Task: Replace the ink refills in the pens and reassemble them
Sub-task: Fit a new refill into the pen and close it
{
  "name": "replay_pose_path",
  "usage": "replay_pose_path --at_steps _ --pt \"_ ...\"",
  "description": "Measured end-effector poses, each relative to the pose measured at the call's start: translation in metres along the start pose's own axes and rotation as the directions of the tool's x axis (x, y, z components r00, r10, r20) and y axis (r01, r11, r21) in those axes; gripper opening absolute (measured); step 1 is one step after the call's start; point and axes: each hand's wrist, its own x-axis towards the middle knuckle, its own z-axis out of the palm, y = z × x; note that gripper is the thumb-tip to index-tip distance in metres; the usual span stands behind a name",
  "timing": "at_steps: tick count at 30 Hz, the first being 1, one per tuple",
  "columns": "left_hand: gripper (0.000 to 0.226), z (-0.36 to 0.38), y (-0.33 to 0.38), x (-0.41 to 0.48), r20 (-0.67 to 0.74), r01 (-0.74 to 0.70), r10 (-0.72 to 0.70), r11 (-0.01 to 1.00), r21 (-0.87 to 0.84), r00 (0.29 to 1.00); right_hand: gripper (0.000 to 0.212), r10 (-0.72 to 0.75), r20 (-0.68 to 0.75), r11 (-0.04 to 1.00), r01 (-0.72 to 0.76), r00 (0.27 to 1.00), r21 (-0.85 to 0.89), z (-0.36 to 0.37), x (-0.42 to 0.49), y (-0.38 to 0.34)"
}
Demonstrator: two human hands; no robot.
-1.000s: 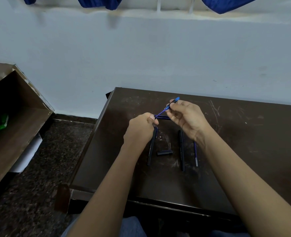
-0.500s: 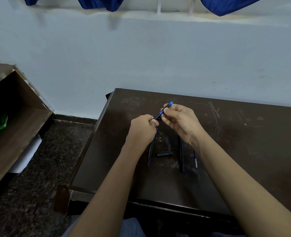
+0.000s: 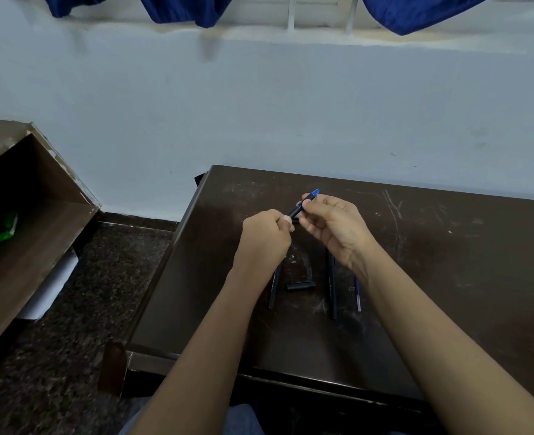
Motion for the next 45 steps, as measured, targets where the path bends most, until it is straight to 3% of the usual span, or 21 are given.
replay_pose_path --at_steps 4,8,10,15,21,23,28,33,40,45 --pt "0.024 0.005 -0.003 -0.002 -0.081 -0.032 0.034 0.999 0.025 0.996 0.01 0.003 -0.002 1.0 -0.003 1.0 -0.008 -0.001 -0.002 0.0" --pt "0.039 0.009 0.005 0.001 -0.01 0.028 -0.027 1.0 0.007 1.0 0.005 0.011 -0.03 1.0 -0.01 1.0 0.017 -0.004 -0.001 -0.004" --pt "0.034 0.008 0.008 0.001 0.009 0.049 -0.048 0.998 -0.036 0.999 0.004 0.009 -0.031 0.999 -0.008 0.999 0.033 -0.004 -0.002 -0.005" --pt "0.011 0.007 0.004 -0.009 -0.156 -0.093 0.077 0.991 -0.096 0.985 0.004 0.003 -0.019 0.998 -0.002 1.0 0.062 0.0 -0.003 -0.01" --pt "0.041 0.011 0.01 -0.006 -0.093 0.046 -0.065 0.979 -0.2 0.993 0.005 -0.002 -0.009 0.999 0.003 1.0 0.043 0.004 -0.003 -0.011" --pt "0.037 0.01 0.012 -0.007 -0.09 0.046 -0.067 0.974 -0.222 0.994 0.004 0.005 -0.019 0.999 -0.005 1.0 0.042 0.004 -0.003 -0.011" --pt "0.015 0.011 0.014 -0.012 -0.204 -0.08 0.061 0.993 -0.088 0.977 0.003 0.001 -0.03 0.998 0.0 1.0 0.058 0.004 -0.004 -0.016" --pt "0.03 0.025 0.029 -0.017 -0.111 0.026 -0.058 0.964 -0.266 0.992 0.005 -0.02 -0.024 0.999 0.021 1.0 0.041 0.008 -0.008 -0.021" --pt "0.013 0.024 0.029 -0.028 -0.277 -0.069 0.068 0.998 0.005 0.959 0.004 -0.012 -0.048 1.0 0.012 0.999 -0.009 0.007 -0.009 -0.023" --pt "0.037 0.025 0.029 -0.022 -0.22 -0.014 -0.028 0.982 -0.187 0.975 0.012 -0.001 -0.035 1.0 0.001 0.999 -0.012 0.009 -0.011 -0.022"
